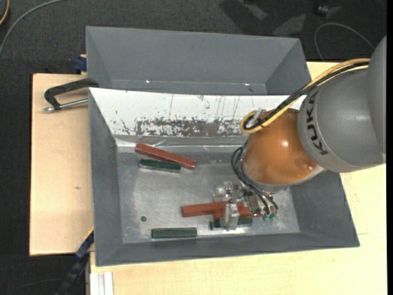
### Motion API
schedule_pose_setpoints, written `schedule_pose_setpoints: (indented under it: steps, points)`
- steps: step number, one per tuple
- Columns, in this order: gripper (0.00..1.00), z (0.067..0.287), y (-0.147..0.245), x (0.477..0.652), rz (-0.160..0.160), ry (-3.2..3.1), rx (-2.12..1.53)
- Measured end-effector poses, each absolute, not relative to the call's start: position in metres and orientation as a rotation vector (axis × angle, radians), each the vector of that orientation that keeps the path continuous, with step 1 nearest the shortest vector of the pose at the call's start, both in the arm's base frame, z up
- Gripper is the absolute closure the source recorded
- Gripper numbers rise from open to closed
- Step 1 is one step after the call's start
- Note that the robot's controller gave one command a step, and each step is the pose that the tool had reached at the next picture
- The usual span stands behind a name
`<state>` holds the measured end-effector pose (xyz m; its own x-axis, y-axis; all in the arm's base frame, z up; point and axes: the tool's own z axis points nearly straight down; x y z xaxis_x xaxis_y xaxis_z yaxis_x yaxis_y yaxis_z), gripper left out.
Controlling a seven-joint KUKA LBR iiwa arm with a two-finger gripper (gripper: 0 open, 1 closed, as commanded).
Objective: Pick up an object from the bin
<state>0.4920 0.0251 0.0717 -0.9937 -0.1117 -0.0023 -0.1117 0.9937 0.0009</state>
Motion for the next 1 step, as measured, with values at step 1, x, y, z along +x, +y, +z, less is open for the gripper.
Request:
schedule_pose_setpoints:
  steps: [1]
  points:
    - [1.0,0.2336,0.0038,0.4977,-0.001,3.117,-0.259]
